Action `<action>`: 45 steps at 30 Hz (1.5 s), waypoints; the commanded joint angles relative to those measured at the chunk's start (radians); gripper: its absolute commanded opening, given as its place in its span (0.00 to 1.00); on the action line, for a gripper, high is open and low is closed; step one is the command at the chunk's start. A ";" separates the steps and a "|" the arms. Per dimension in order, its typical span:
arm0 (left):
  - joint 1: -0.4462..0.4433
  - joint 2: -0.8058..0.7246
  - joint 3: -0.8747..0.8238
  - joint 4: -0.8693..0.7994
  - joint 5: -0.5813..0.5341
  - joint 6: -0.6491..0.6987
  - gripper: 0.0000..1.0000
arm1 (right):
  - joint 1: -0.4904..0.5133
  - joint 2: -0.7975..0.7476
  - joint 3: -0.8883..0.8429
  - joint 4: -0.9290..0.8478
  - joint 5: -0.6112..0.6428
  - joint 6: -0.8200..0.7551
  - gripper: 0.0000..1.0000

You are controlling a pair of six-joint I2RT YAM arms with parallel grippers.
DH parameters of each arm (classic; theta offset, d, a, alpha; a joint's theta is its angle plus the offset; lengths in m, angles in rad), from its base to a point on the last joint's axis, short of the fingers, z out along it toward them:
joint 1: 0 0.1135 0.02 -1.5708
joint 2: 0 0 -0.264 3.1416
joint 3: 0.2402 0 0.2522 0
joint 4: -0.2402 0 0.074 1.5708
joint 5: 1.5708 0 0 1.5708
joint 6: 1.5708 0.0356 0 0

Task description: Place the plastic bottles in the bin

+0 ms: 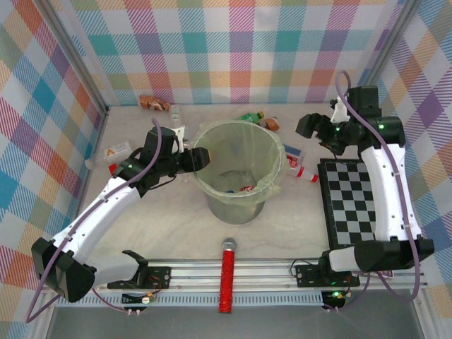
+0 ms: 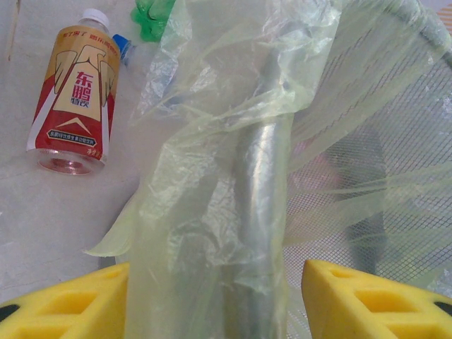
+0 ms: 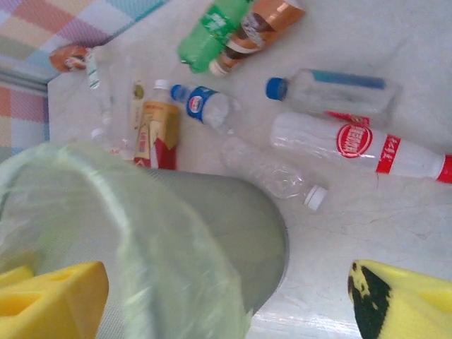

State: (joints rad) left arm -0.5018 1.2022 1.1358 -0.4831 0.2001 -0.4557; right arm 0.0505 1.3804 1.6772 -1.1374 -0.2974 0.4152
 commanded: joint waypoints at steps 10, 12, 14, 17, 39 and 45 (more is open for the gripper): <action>-0.009 0.052 -0.001 -0.068 -0.011 0.011 0.59 | -0.037 0.097 -0.365 0.367 0.177 0.550 0.97; -0.009 0.053 0.000 -0.063 -0.010 0.008 0.59 | -0.037 0.100 -0.417 0.411 0.212 0.659 0.95; -0.009 0.057 -0.001 -0.062 -0.011 0.005 0.59 | -0.038 0.097 -0.488 0.490 0.231 0.785 0.95; -0.009 0.057 0.001 -0.061 -0.008 0.005 0.59 | -0.038 0.121 -0.537 0.561 0.221 0.894 0.93; -0.009 0.039 -0.017 -0.048 -0.028 -0.006 0.59 | -0.041 0.364 -0.639 0.729 0.286 1.196 0.84; -0.009 0.045 -0.007 -0.051 -0.026 -0.008 0.59 | -0.036 0.416 -0.678 0.801 0.243 1.275 0.79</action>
State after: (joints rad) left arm -0.5018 1.2236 1.1477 -0.4702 0.2142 -0.4755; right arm 0.0132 1.7584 1.0298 -0.3874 -0.0334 1.6222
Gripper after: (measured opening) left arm 0.592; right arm 0.792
